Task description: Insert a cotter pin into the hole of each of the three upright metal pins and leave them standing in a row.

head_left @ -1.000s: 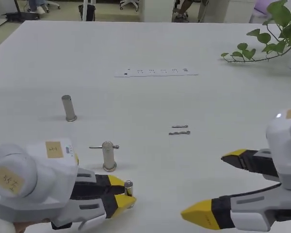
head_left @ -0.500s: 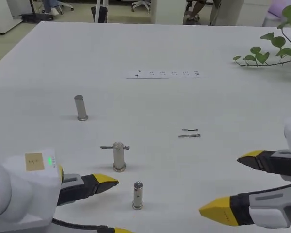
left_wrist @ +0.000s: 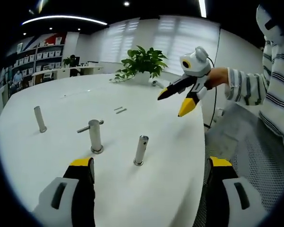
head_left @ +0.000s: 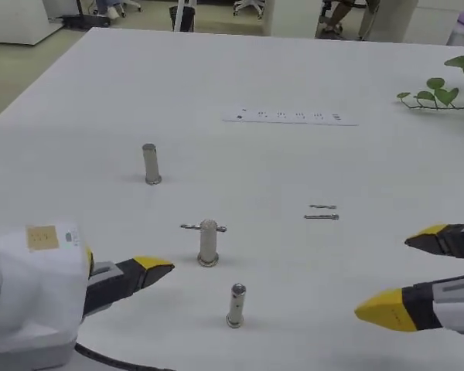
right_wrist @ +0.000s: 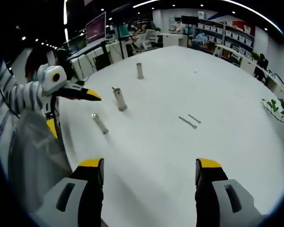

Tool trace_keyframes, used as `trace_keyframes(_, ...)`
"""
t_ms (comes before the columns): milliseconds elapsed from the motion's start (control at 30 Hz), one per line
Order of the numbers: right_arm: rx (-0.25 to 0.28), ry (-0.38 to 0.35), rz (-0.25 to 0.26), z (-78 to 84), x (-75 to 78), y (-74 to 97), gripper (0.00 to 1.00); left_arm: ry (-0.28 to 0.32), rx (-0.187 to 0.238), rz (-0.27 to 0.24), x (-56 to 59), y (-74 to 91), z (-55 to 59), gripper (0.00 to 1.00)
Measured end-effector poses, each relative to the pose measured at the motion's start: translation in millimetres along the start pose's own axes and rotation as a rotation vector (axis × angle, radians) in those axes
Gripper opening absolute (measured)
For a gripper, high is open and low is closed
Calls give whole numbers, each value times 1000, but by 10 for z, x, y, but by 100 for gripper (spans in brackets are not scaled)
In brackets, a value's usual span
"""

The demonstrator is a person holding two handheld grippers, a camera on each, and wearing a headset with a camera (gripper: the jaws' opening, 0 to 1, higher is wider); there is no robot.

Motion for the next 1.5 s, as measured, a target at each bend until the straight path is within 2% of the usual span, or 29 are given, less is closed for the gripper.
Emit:
trace_keyframes(200, -52, 82, -38, -66, 174, -9, 75, 16, -8, -32, -11, 71, 62, 99)
trace_keyframes(433, -117, 185, -83, -163, 385, -56, 70, 51, 30, -73, 5, 188, 56, 99)
trace_keyframes(567, -160, 247, -116, -211, 471, -123, 67, 74, 25, -88, 2, 214, 113, 99)
trace_keyframes(667, -174, 276, -129, -263, 535, -175, 62, 90, 28, -94, 16, 239, 128, 99)
trace_keyframes(833, -192, 297, -133, -311, 638, -266, 57, 105, 53, -108, 25, 268, 109, 99)
trace_keyframes(1067, -220, 324, -122, -385, 867, -381, 53, 117, 59, -118, 35, 298, 123, 99)
trace_keyframes(1233, -207, 336, -100, -490, 1057, -477, 49, 128, 73, -127, 24, 330, 125, 99)
trace_keyframes(1367, -192, 332, -87, -558, 1132, -581, 44, 133, 82, -133, 22, 339, 117, 99)
trace_keyframes(1500, -193, 311, -95, -530, 1217, -712, 39, 152, 93, -140, 17, 343, 129, 99)
Point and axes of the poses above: the centre of the closed fingertips' face, and the gripper's own axes: y roughly backward along the fingers, x roughly to its right, z roughly out of its underside, the point moved 6 cm from there along y, roughly backward along the fingers, and after that the axes turned 14 degrees about y, right-handed, at the moved point
